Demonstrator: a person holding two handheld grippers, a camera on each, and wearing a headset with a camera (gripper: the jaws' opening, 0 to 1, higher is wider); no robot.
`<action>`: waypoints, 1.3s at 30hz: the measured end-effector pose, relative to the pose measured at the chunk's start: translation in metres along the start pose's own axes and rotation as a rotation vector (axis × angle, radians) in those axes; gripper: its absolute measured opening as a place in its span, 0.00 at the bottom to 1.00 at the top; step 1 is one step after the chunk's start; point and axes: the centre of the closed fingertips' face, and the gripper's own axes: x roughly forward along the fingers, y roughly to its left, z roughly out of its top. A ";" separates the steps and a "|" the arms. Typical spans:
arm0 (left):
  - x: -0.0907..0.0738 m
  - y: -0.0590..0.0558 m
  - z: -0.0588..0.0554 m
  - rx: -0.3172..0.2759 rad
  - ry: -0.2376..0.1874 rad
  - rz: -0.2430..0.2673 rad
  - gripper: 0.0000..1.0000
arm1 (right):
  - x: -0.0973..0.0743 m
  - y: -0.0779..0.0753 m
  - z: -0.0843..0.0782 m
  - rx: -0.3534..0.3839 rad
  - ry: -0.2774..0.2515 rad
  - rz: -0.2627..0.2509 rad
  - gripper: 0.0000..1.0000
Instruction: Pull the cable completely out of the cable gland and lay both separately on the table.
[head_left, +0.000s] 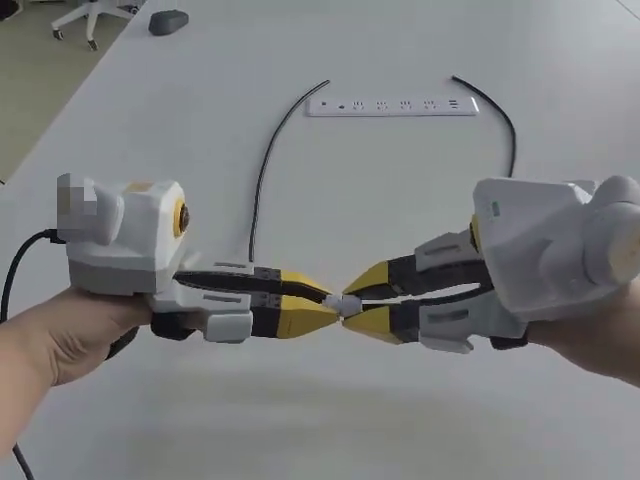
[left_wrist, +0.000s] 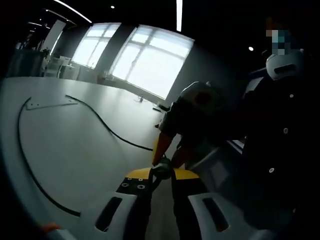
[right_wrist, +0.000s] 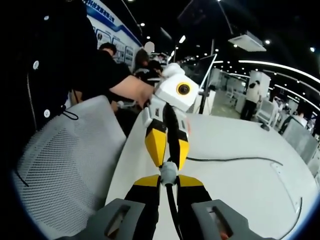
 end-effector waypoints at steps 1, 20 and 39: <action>0.000 0.000 0.000 0.001 0.001 -0.001 0.15 | -0.001 0.000 -0.001 0.000 -0.002 -0.001 0.06; 0.000 -0.007 0.008 -0.019 -0.042 -0.044 0.16 | -0.009 0.005 0.012 -0.011 -0.055 0.025 0.06; 0.004 -0.010 0.007 -0.028 -0.060 -0.063 0.17 | -0.009 0.006 0.014 0.006 -0.086 0.035 0.06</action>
